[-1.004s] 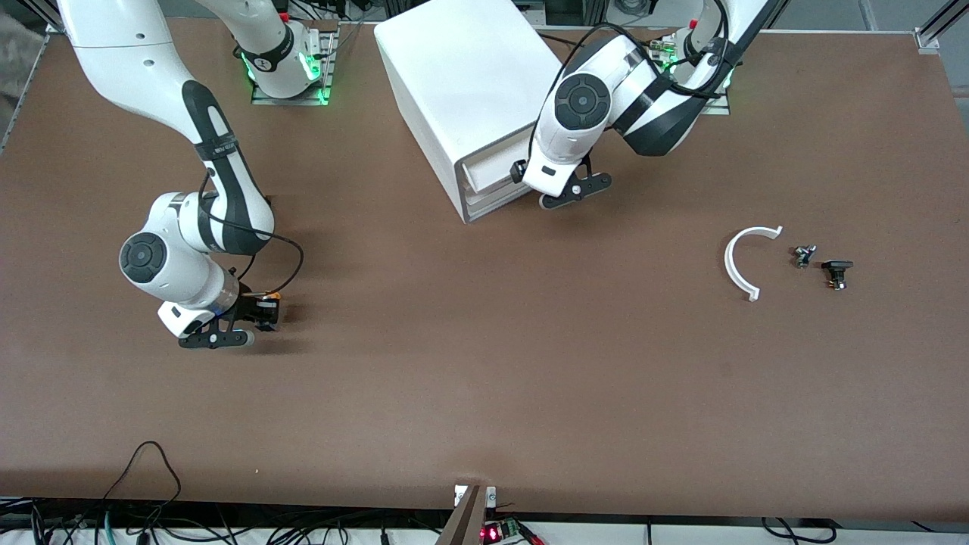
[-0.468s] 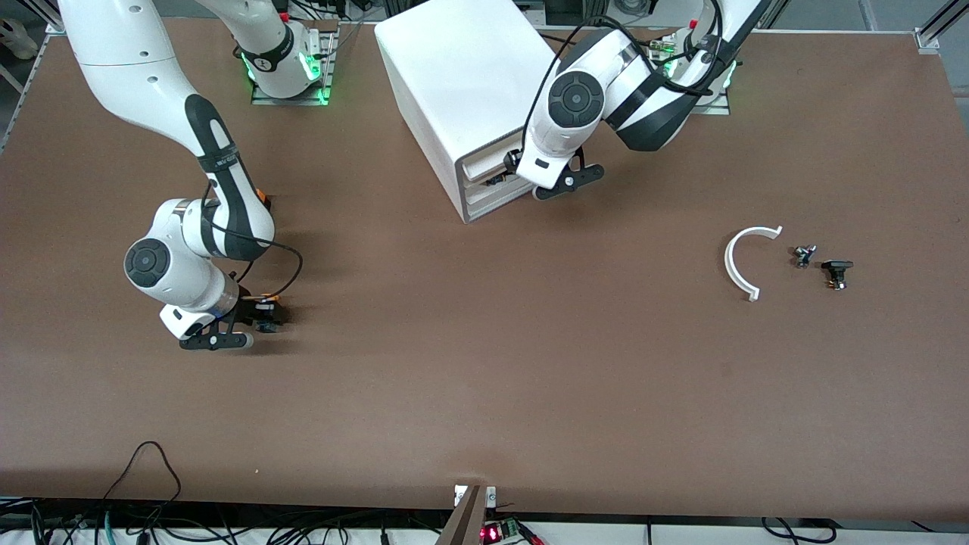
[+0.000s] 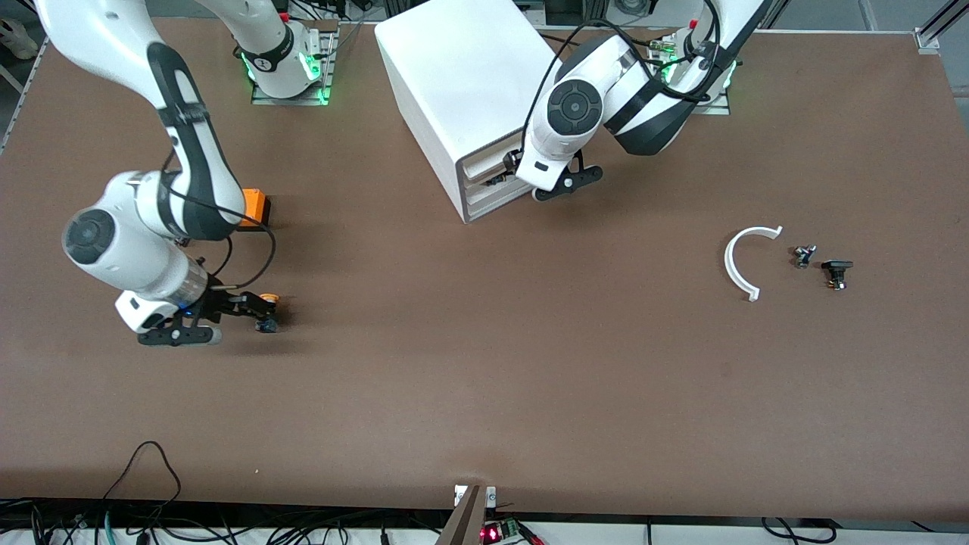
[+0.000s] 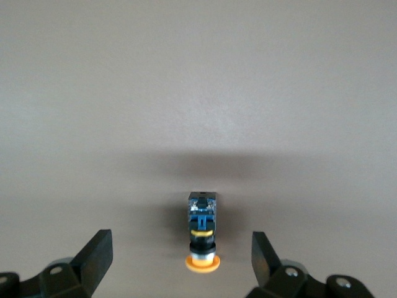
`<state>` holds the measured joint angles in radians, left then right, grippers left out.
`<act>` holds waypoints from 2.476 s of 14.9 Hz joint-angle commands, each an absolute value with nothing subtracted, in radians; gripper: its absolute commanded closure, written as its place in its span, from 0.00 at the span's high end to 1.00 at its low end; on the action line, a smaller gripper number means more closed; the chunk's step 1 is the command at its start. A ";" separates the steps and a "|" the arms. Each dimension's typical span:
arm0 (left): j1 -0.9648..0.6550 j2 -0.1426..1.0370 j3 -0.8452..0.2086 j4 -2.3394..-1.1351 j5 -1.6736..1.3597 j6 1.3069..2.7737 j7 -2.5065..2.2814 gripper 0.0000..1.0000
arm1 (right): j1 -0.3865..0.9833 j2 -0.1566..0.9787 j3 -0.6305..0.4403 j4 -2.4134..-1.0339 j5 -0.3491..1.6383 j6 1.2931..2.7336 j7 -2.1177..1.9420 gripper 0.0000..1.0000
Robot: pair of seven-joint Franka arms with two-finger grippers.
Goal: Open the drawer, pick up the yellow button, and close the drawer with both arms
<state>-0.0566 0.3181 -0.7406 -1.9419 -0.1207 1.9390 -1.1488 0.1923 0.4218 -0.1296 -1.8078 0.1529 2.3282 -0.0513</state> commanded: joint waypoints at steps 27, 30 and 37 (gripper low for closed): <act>0.222 0.296 -0.775 -1.533 0.140 1.500 -0.657 0.98 | 0.193 0.018 -0.129 -1.516 0.038 1.692 0.068 0.99; 0.300 0.296 -0.773 -1.470 0.140 1.497 -0.488 0.98 | 0.195 0.038 -0.130 -1.454 0.017 1.684 0.063 0.99; 0.481 0.229 -0.775 -1.439 0.140 1.499 -0.092 0.99 | 0.207 0.038 -0.132 -1.447 -0.012 1.683 0.069 0.99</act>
<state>0.4429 0.2658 -0.7629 -1.4358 0.1193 1.5160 -0.1835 0.2019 0.0237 -0.1301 -1.4794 -0.0096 1.7082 0.0594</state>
